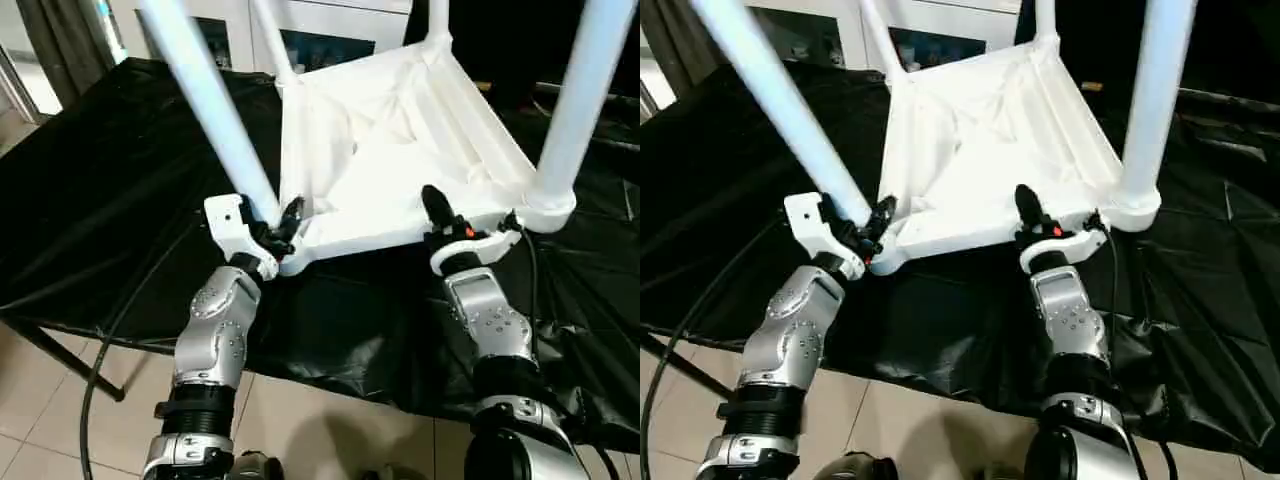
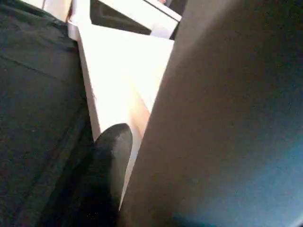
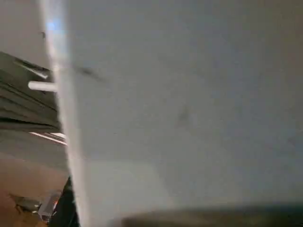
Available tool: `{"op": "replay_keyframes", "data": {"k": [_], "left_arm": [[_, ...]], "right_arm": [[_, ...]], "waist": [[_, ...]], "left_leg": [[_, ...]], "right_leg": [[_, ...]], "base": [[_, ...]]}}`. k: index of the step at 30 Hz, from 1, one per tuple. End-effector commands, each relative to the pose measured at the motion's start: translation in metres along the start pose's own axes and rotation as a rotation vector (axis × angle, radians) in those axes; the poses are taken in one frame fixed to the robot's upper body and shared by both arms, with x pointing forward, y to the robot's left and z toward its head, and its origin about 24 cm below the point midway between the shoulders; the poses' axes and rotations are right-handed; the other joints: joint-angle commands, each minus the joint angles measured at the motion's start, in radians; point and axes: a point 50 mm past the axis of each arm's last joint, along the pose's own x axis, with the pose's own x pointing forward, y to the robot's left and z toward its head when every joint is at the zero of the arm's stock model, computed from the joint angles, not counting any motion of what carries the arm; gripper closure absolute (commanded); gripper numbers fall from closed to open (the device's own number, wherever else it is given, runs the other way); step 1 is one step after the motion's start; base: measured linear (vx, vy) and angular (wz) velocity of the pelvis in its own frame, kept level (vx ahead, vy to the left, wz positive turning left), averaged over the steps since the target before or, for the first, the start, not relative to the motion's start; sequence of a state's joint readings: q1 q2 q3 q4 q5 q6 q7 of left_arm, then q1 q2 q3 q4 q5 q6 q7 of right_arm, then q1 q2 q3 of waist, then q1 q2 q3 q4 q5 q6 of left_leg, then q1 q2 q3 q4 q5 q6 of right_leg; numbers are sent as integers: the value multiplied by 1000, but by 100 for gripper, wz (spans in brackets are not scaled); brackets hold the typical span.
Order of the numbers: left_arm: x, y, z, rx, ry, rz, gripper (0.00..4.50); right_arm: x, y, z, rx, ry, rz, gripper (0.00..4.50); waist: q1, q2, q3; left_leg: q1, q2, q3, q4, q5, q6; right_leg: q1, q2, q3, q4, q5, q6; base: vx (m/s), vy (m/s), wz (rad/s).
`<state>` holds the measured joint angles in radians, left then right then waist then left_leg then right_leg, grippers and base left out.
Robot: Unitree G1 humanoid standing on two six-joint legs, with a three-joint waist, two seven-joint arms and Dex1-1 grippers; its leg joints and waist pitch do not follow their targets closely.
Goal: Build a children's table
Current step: Flip table
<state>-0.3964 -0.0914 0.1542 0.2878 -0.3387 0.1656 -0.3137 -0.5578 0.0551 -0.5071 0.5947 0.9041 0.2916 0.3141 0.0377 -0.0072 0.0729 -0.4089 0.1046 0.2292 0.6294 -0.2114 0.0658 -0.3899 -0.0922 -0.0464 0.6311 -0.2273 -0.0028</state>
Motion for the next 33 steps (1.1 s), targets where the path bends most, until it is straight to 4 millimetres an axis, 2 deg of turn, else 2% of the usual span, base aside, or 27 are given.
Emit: {"op": "replay_keyframes", "data": {"k": [1, 4, 7, 8, 10, 11, 14, 15, 16, 17, 19, 21, 23, 25, 28, 29, 32, 33], "left_arm": [[-1, -1, 5, -13, -29, -10, 132], [-11, 12, 8, -30, -23, 12, 94], [-22, 22, 7, -25, 6, 33, 80], [-25, 24, 6, -24, 13, 36, 62], [-31, 28, 6, -19, 25, 50, 46], [-35, 31, 4, -18, 36, 62, 30], [-45, 36, 1, -12, 68, 85, 10], [-47, 37, 1, -12, 75, 92, 10], [-50, 38, -1, -13, 88, 101, 4], [-53, 39, -2, -12, 98, 105, 1], [-55, 40, -3, -12, 105, 107, 0], [-61, 41, -4, -6, 131, 96, 0], [-72, 39, -3, 64, 182, 23, 0], [-74, 38, -1, 117, 197, -11, 0], [-76, 34, 9, 224, 207, -89, 0], [-75, 32, 15, 304, 198, -121, 0], [-72, 27, 27, 408, 185, -173, 0], [-71, 25, 32, 434, 176, -187, 0]], "right_arm": [[6, 21, 26, -100, -80, 70, 252], [2, 24, 51, -156, -159, 50, 253], [-3, 26, 69, -197, -211, 42, 253], [-4, 26, 72, -210, -223, 39, 254], [-7, 27, 81, -228, -247, 35, 254], [-9, 28, 87, -236, -265, 28, 254], [-14, 29, 98, -255, -304, 6, 254], [-15, 30, 100, -259, -312, 1, 254], [-16, 31, 103, -260, -322, 0, 254], [-18, 32, 105, -267, -326, 0, 254], [-19, 33, 106, -275, -328, -1, 254], [-23, 35, 108, -299, -334, -2, 254], [-29, 40, 114, -361, -345, -6, 254], [-32, 42, 115, -385, -346, -12, 254], [-35, 44, 120, -468, -349, -41, 255], [-36, 46, 122, -527, -344, -53, 255], [-35, 51, 124, -623, -333, -64, 255], [-35, 53, 125, -644, -334, -66, 255]], "waist": [[5, -12, -90], [10, -10, -91], [17, -5, -94], [20, -5, -94], [25, -5, -89], [29, -5, -86], [35, -8, -83], [37, -6, -81], [38, -11, -80], [45, -14, -78], [48, -11, -76], [52, -14, -76], [50, -13, -78], [45, -12, -76], [39, -16, -75], [38, -17, -74], [40, -18, -75], [39, -21, -74]], "left_leg": [[39, 132, -63, -69, 67, 107], [41, 133, -64, -67, 84, 115], [42, 133, -64, -64, 109, 118], [42, 132, -63, -63, 117, 119], [42, 132, -60, -66, 75, 106], [42, 132, -58, -69, 32, 86], [44, 136, -61, -78, -27, 45], [46, 135, -60, -83, -63, 17], [47, 135, -59, -85, -78, 9], [53, 134, -56, -87, -110, -9], [60, 130, -52, -88, -147, -34], [55, 131, -55, -92, -139, -39], [48, 138, -66, -103, -129, -47], [50, 133, -63, -105, -143, -59], [42, 129, -64, -106, -168, -77], [41, 128, -65, -104, -175, -77], [43, 125, -61, -100, -168, -68], [43, 125, -60, -100, -165, -64]], "right_leg": [[38, -94, 44, -40, 176, -305], [36, -91, 43, -38, 184, -301], [32, -88, 41, -33, 200, -294], [28, -85, 40, -32, 202, -290], [27, -86, 41, -38, 159, -287], [26, -88, 44, -43, 119, -283], [27, -88, 44, -49, 57, -264], [23, -83, 44, -53, 19, -248], [22, -84, 44, -56, 2, -242], [16, -84, 47, -62, -35, -226], [10, -81, 50, -69, -62, -203], [12, -81, 51, -68, -62, -177], [15, -78, 44, -64, -77, -150], [7, -74, 44, -67, -94, -137], [12, -83, 49, -72, -128, -130], [10, -84, 51, -78, -145, -120], [10, -86, 55, -81, -149, -118], [10, -85, 55, -80, -148, -120]], "base": [[0, 0, 0], [0, 0, 0], [0, 0, 0], [0, 0, 0], [0, 0, 0], [0, 0, 0], [0, 0, 0], [0, 0, 0], [0, 0, 0], [0, 0, 0], [0, 0, 0], [0, 0, 0], [0, 0, 0], [0, 0, 0], [0, 0, 0], [0, 0, 0], [0, 0, 0], [0, 0, 0]]}}
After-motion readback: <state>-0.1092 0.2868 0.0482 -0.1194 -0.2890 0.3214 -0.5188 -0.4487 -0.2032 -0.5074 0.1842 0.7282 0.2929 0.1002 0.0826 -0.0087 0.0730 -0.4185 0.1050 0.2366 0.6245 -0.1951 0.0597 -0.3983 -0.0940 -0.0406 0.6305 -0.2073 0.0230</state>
